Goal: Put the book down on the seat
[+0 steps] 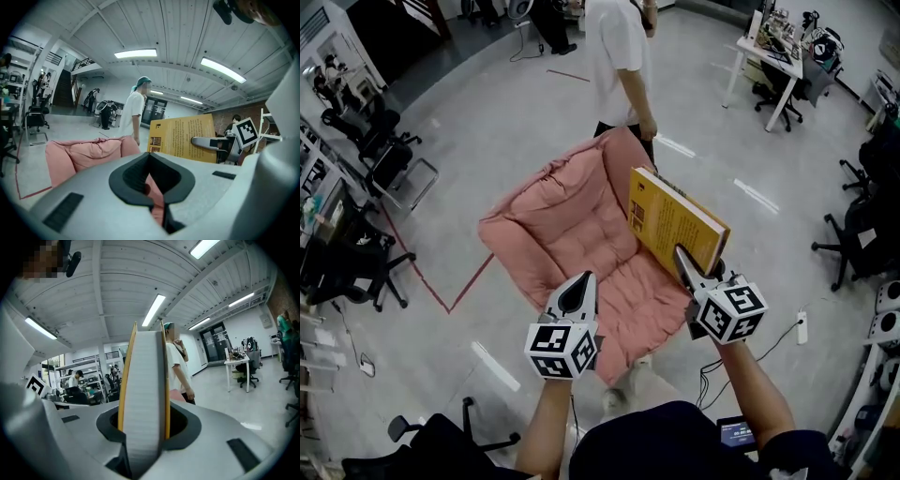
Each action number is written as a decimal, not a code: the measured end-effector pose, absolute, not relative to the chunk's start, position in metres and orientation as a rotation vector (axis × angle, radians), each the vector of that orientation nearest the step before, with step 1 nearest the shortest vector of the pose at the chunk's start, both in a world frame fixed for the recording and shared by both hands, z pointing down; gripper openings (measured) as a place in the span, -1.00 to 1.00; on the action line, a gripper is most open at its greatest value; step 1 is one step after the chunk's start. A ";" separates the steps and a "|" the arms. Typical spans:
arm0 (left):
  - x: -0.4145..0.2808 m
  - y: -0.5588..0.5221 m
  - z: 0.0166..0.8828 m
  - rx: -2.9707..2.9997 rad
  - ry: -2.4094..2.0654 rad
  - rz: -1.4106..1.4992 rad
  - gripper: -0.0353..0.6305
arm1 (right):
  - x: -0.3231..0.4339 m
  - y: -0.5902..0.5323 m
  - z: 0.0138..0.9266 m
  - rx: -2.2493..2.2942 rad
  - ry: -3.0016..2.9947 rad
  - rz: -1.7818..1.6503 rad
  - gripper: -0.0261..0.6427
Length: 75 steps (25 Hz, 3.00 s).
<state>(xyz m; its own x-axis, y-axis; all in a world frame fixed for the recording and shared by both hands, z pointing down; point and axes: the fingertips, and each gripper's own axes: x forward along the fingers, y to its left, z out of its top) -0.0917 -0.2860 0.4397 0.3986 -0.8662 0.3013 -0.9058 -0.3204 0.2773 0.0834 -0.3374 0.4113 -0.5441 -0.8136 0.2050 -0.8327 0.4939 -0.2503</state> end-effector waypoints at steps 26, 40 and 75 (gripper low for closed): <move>-0.084 -0.323 0.515 2.114 -1.509 0.209 -0.89 | 0.097 -0.379 0.511 1.368 -2.512 0.638 -0.47; -0.079 -0.331 0.550 2.059 -1.506 0.255 -0.89 | 0.102 -0.393 0.574 1.273 -2.399 0.655 -0.47; -0.064 -0.334 0.629 1.953 -1.452 0.347 -0.89 | 0.118 -0.417 0.732 1.042 -2.111 0.666 -0.47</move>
<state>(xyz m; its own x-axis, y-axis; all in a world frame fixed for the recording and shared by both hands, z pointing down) -0.0643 -0.3341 0.6286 0.3450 -0.7441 0.5721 -0.9224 -0.1559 0.3534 0.1184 -0.4167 0.7321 -0.4471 -0.4755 0.7577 -0.8244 0.5478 -0.1426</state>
